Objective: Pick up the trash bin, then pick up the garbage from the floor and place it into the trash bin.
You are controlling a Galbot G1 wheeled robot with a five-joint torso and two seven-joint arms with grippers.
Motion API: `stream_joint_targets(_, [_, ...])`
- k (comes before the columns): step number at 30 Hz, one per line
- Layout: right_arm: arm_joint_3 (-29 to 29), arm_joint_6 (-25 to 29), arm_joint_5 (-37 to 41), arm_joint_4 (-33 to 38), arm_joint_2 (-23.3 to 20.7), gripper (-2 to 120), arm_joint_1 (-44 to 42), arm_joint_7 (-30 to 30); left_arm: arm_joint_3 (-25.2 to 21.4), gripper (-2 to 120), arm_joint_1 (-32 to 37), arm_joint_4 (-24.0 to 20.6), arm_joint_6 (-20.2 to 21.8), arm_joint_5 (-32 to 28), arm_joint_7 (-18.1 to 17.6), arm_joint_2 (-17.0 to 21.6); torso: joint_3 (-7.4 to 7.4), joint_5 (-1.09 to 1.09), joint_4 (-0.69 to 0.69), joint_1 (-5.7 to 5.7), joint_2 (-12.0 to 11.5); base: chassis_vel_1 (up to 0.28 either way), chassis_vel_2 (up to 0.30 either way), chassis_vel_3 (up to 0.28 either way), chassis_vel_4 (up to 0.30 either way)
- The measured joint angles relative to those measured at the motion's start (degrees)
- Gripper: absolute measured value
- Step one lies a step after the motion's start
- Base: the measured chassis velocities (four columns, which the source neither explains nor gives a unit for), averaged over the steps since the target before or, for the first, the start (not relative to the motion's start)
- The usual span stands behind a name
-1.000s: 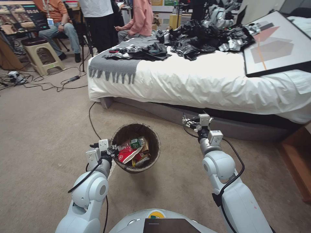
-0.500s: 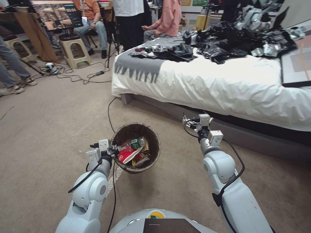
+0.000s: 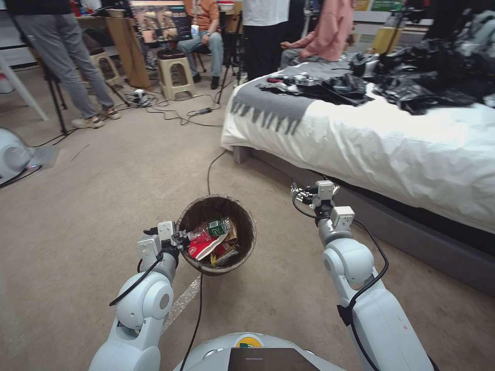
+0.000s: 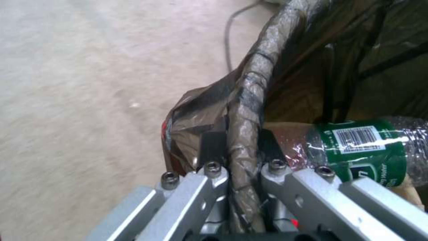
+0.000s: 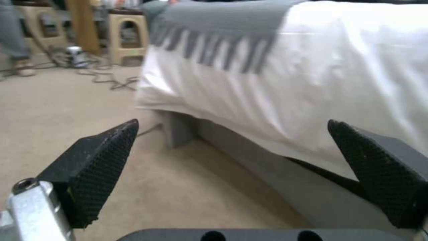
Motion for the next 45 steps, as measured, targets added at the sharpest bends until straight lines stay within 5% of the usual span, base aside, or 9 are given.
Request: stream_joint_targets(45, [0.14, 0.09, 0.08, 0.12, 0.09, 100, -0.16, 0.01, 0.07, 2, -0.18, 0.12, 0.0, 0.32, -0.08, -0.06, 0.0, 0.0, 0.02, 0.0, 0.0, 0.123, 0.125, 0.123, 0.124])
